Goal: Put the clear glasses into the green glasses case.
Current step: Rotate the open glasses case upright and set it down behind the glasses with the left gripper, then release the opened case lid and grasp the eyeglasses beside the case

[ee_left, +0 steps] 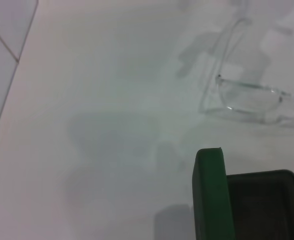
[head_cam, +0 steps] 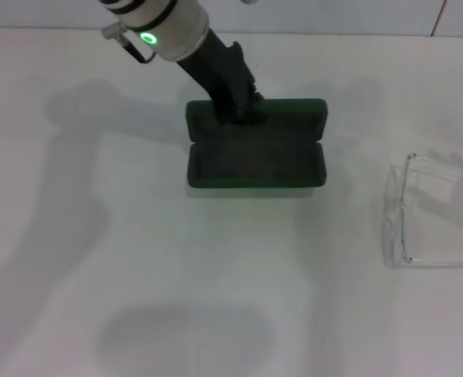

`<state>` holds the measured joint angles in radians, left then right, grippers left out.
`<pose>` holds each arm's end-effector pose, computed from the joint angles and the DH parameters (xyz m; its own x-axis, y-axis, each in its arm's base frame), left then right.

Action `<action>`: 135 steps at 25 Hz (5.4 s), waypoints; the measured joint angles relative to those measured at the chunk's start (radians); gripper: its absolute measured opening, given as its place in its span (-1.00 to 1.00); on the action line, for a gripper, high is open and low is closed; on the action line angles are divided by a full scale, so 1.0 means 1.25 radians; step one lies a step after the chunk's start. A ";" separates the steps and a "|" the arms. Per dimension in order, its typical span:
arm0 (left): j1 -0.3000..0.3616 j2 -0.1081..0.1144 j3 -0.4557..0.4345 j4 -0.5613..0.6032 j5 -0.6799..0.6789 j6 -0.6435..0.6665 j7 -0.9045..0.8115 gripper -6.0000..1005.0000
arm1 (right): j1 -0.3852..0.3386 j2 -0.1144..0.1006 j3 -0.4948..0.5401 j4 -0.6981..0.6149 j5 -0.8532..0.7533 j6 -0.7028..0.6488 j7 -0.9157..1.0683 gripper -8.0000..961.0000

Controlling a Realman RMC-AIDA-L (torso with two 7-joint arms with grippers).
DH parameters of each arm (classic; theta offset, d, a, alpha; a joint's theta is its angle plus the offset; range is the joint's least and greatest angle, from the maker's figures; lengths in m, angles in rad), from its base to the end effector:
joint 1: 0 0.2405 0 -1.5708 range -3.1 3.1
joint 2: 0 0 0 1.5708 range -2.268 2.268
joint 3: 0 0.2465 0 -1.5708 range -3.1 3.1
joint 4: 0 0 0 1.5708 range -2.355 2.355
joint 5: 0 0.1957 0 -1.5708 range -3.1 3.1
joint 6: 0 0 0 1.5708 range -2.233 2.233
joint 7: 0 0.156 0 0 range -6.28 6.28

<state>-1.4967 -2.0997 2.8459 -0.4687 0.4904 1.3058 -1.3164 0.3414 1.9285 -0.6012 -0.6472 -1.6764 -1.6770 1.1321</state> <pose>-0.0962 0.4248 -0.0481 0.9603 -0.0690 -0.2701 -0.1034 -0.9879 -0.1153 0.2889 0.2947 0.0923 0.7638 -0.0535 -0.6432 -0.4217 -0.7958 -0.4346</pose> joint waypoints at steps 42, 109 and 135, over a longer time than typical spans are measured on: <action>0.018 -0.001 0.000 0.133 0.063 -0.135 -0.118 -0.59 | 0.005 -0.017 0.018 0.000 0.003 -0.002 0.000 0.56; 0.175 0.038 0.001 -0.291 -0.722 0.206 -0.068 -0.24 | -0.002 -0.007 0.017 0.001 -0.003 -0.034 -0.018 0.54; 0.278 0.200 0.002 -0.238 -0.652 0.512 -0.235 -0.90 | 0.000 -0.006 0.013 0.032 -0.016 -0.032 -0.024 0.53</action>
<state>-1.1489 -1.8495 2.8483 -0.7663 -0.3243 1.9456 -1.6097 0.3411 1.9214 -0.5844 -0.6068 -1.6969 -1.7165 1.1021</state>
